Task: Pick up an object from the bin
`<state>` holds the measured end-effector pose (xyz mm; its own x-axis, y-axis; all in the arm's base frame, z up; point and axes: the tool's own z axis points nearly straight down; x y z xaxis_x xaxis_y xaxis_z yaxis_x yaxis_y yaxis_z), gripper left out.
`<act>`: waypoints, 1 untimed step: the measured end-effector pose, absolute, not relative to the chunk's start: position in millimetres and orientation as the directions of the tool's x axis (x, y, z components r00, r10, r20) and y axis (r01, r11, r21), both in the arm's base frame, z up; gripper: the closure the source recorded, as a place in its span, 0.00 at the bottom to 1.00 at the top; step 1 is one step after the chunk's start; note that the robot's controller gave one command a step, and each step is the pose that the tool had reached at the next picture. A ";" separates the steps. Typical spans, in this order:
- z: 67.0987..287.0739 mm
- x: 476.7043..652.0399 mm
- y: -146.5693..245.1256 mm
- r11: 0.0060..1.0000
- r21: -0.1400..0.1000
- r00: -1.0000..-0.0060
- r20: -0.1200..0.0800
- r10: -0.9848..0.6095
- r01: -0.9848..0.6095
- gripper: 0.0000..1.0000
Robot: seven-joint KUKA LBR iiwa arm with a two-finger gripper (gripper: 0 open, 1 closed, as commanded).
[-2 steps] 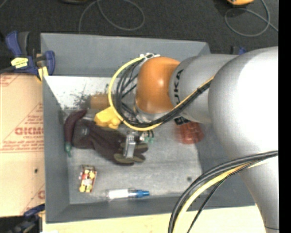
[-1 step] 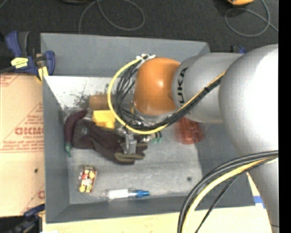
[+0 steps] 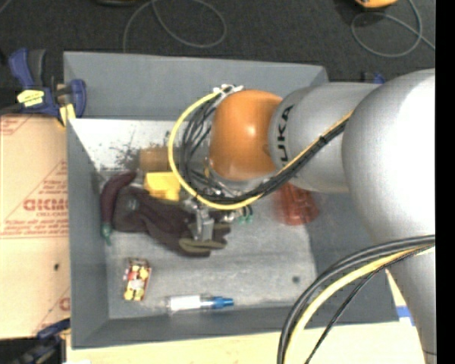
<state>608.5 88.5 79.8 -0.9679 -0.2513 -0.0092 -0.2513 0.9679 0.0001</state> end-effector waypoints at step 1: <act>193.0 603.8 91.5 0.966 -0.001 -0.966 -0.013 -0.257 -0.257 1.00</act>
Offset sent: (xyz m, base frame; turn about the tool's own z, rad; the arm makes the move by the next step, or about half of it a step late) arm 0.0000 0.0000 0.0000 0.0000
